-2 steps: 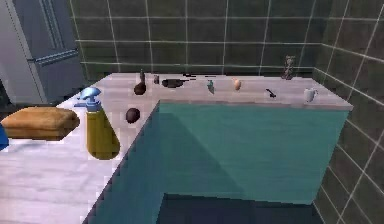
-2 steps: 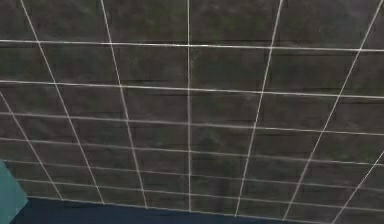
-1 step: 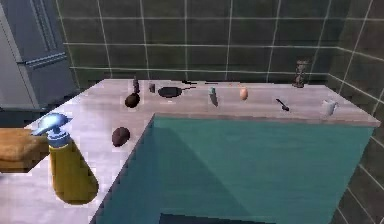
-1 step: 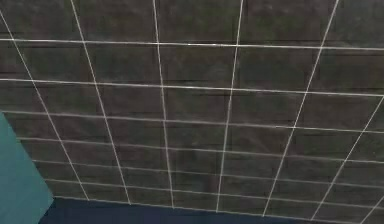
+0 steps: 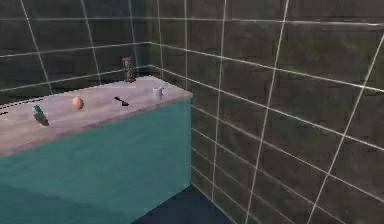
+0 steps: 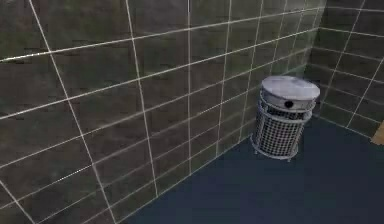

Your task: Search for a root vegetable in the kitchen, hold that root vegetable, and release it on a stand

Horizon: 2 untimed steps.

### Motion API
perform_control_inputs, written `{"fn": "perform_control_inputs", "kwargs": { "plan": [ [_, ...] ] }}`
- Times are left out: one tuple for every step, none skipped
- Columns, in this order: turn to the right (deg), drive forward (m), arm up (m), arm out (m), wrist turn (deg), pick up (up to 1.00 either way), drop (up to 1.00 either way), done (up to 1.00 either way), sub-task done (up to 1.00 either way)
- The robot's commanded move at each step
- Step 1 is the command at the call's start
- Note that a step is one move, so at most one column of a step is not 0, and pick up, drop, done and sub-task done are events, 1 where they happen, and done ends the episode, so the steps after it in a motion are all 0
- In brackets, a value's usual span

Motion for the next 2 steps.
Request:
{"fn": "perform_control_inputs", "kwargs": {
  "plan": [
    [45.0,0.0,0.0,0.0,0.0,0.0,0.0,0.0,0.0],
    [45.0,0.0,0.0,0.0,0.0,0.0,0.0,0.0,0.0]
  ]
}}
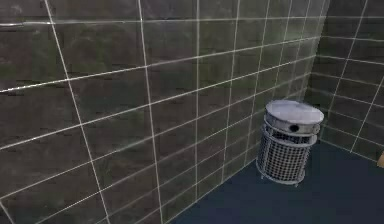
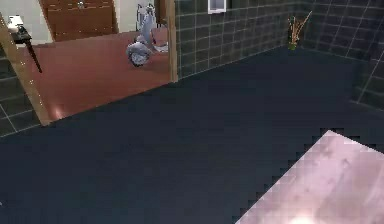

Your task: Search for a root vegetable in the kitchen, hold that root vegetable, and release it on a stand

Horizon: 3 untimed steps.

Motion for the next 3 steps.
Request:
{"fn": "perform_control_inputs", "kwargs": {
  "plan": [
    [27.0,0.0,0.0,0.0,0.0,0.0,0.0,0.0,0.0],
    [0.0,0.4,0.0,0.0,0.0,0.0,0.0,0.0,0.0],
    [45.0,0.0,0.0,0.0,0.0,0.0,0.0,0.0,0.0]
  ]
}}
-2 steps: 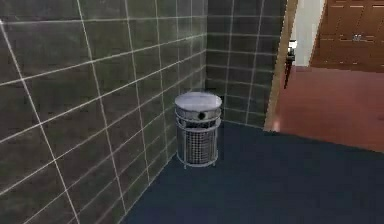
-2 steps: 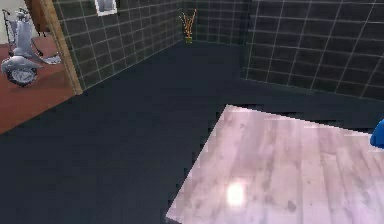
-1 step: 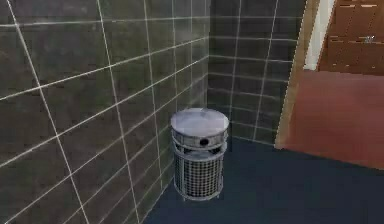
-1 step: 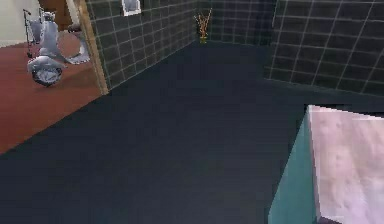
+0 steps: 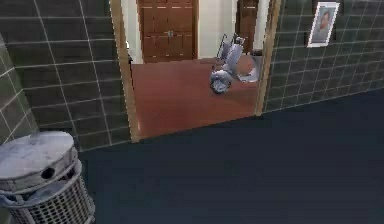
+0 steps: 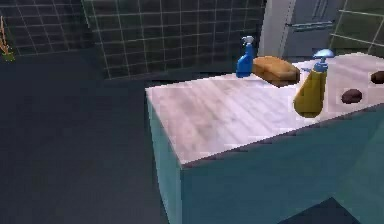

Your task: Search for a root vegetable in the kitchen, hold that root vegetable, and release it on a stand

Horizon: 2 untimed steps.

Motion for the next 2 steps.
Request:
{"fn": "perform_control_inputs", "kwargs": {
  "plan": [
    [39.0,0.0,0.0,0.0,0.0,0.0,0.0,0.0,0.0],
    [0.0,0.05,0.0,0.0,0.0,0.0,0.0,0.0,0.0]
  ]
}}
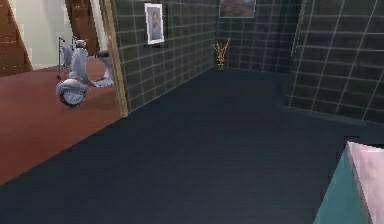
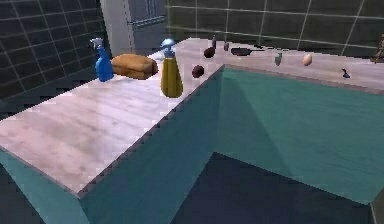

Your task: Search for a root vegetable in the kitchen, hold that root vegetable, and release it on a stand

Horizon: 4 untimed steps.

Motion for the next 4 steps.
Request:
{"fn": "perform_control_inputs", "kwargs": {
  "plan": [
    [3.0,0.0,0.0,0.0,0.0,0.0,0.0,0.0,0.0],
    [45.0,0.0,0.0,0.0,0.0,0.0,0.0,0.0,0.0],
    [45.0,0.0,0.0,0.0,0.0,0.0,0.0,0.0,0.0],
    [9.0,0.0,0.0,0.0,0.0,0.0,0.0,0.0,0.0]
  ]
}}
